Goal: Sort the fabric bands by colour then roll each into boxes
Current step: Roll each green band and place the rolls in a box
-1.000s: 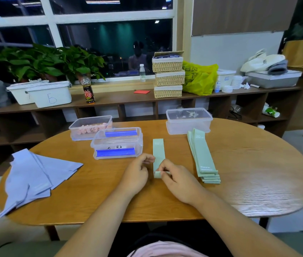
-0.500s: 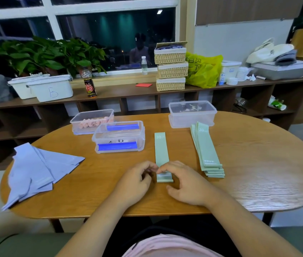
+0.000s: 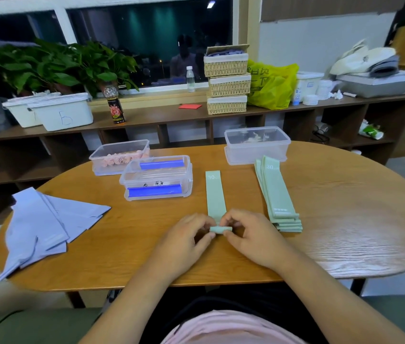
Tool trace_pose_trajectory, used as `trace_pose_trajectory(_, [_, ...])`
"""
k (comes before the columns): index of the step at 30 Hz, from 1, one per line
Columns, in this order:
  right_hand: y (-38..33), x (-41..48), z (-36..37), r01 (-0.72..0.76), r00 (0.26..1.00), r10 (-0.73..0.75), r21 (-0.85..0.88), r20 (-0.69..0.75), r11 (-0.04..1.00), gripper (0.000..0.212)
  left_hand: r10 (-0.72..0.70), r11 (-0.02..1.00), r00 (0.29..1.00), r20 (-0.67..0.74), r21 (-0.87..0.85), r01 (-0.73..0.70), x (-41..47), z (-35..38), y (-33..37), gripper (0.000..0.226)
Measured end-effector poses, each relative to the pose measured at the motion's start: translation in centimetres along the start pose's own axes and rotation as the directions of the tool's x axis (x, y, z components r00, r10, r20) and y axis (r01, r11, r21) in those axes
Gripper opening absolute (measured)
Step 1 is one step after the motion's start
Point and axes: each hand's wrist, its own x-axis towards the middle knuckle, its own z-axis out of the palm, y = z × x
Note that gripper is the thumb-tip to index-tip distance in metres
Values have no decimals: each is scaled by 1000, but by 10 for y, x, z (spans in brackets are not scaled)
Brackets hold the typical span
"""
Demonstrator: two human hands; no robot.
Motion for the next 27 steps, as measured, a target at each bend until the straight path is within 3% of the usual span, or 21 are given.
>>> trace_pose_trajectory(5, [-4,-2,-4,-6,1000,5,82,15,997,24,13,999,1000,19,-41,-12,0,-1,0,11])
trace_pose_trajectory(16, [-8,-7,-7,61,997,-63,37,52,997,22,91,996,994,64,17,-93,0,-3,2,6])
trace_pose_trajectory(22, [-5,-16,-12,78,996,-76,-49,54,996,28,76,996,993,92,31,-79,-1,-2,2,24])
trace_pose_trajectory(27, [-3,-17,-9,38,998,-36,-45,43,998,28,26,1000,996,87,6,-27,-2,-1,2,25])
